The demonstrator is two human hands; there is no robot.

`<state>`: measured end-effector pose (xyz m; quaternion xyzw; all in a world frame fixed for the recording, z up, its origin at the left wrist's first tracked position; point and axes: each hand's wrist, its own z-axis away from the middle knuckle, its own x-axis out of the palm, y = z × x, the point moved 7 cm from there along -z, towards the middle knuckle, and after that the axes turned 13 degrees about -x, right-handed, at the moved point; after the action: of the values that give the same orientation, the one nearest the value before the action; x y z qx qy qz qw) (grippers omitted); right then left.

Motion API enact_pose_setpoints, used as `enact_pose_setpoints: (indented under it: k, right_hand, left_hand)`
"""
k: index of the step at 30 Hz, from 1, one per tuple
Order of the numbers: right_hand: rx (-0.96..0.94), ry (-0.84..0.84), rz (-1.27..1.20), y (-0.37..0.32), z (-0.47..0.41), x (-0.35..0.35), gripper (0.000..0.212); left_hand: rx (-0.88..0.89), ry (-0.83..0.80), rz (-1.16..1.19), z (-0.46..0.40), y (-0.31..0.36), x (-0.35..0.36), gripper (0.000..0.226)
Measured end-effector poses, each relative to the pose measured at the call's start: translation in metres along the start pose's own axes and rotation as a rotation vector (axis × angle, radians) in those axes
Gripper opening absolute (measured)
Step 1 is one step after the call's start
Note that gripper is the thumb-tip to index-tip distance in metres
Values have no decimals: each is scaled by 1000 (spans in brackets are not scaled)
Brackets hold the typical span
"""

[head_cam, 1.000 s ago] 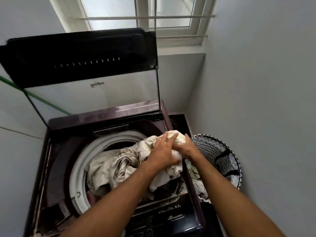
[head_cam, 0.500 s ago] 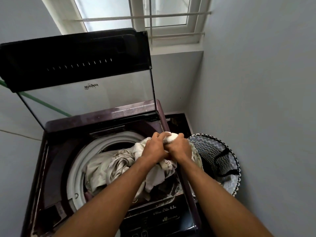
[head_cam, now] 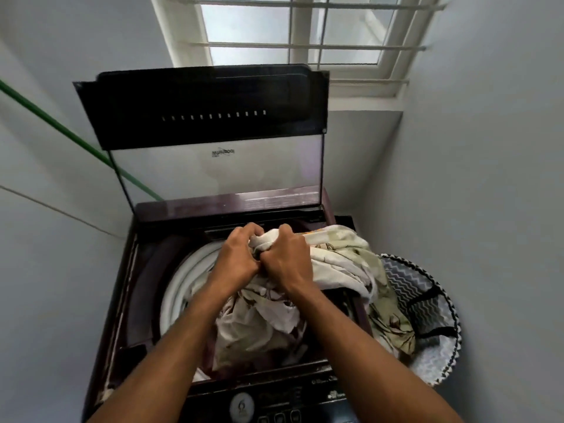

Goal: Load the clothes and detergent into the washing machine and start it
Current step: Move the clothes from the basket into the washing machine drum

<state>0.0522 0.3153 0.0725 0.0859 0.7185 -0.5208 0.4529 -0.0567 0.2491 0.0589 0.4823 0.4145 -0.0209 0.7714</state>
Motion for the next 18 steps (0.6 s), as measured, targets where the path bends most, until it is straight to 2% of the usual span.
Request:
enact_pose_setpoints:
  k: [4, 7, 9, 11, 13, 14, 15, 16, 18]
  right_hand:
    - [-68, -67, -140, -36, 7, 55, 28]
    - [10, -199, -225, -25, 22, 111, 37]
    - [64, -369, -184, 0, 39, 151, 51]
    - [131, -569, -76, 35, 60, 179, 71]
    - [234, -744, -53, 65, 83, 189, 97]
    - [244, -829, -53, 68, 91, 184, 105]
    - [243, -902, -60, 71, 95, 179, 103]
    - [247, -955, -57, 75, 95, 173, 87]
    - [242, -966, 0, 82, 83, 154, 36]
  left_hand:
    - [-60, 123, -65, 10, -50, -38, 45]
    - [-81, 149, -153, 24, -96, -34, 46]
    - [-149, -3, -282, 32, -130, -13, 48]
    - [-179, -282, -508, 45, -156, 19, 49]
    - [-186, -557, -527, 65, -170, 50, 44]
    - [-176, -639, -526, 73, -171, 62, 42]
    - [-172, -678, -531, 77, -170, 71, 41]
    - [-160, -683, -536, 78, -167, 77, 41]
    - [-134, -644, -533, 72, -157, 84, 38]
